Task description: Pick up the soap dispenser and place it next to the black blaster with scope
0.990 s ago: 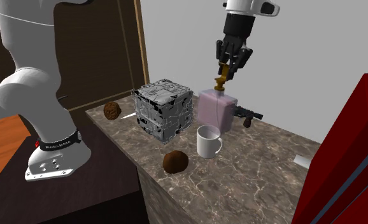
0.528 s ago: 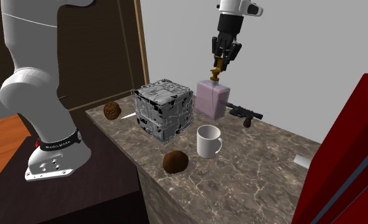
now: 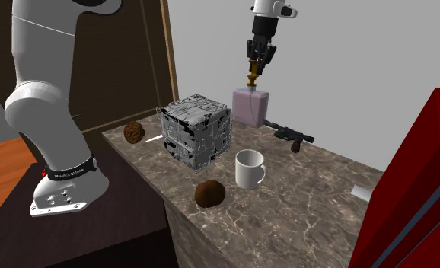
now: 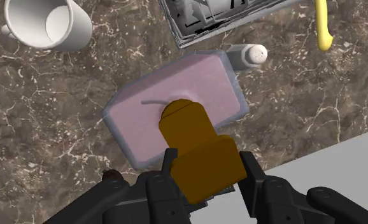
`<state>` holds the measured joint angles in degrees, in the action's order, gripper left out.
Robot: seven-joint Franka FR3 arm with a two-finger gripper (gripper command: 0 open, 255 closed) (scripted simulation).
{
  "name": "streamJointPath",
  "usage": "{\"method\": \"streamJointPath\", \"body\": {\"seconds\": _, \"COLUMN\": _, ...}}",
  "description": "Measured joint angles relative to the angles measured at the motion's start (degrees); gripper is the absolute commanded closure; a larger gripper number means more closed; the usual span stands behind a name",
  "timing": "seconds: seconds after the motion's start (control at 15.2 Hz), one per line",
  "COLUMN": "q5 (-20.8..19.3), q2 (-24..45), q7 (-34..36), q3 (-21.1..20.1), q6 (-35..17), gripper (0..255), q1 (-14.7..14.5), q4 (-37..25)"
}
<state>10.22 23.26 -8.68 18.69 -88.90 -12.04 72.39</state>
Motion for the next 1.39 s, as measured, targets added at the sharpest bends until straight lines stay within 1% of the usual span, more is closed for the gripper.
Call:
{"method": "streamJointPath", "body": {"seconds": 0.4, "q5": 1.81, "q2": 7.93, "q7": 6.32, "q3": -2.31, "q6": 3.62, "gripper": 255, "q1": -2.53, "q4": -11.8}}
{"method": "streamJointPath", "body": {"seconds": 0.53, "q5": 2.56, "q2": 12.03, "q7": 8.64, "q3": -3.14, "q6": 6.13, "gripper": 255, "q1": -2.94, "q4": -18.65}}
{"method": "streamJointPath", "body": {"seconds": 0.59, "q5": 2.66, "q2": 12.69, "q7": 9.11, "q3": -3.31, "q6": 6.02, "gripper": 255, "q1": -3.22, "q4": -19.19}}
{"method": "streamJointPath", "body": {"seconds": 0.92, "q5": 2.44, "q2": 11.58, "q7": 9.17, "q3": -3.29, "q6": 1.85, "gripper": 255, "q1": -4.35, "q4": -13.89}}
{"method": "streamJointPath", "body": {"seconds": 1.39, "q5": 2.28, "q2": 10.37, "q7": 8.45, "q3": -3.19, "q6": -4.27, "gripper": 255, "q1": -5.2, "q4": -6.47}}
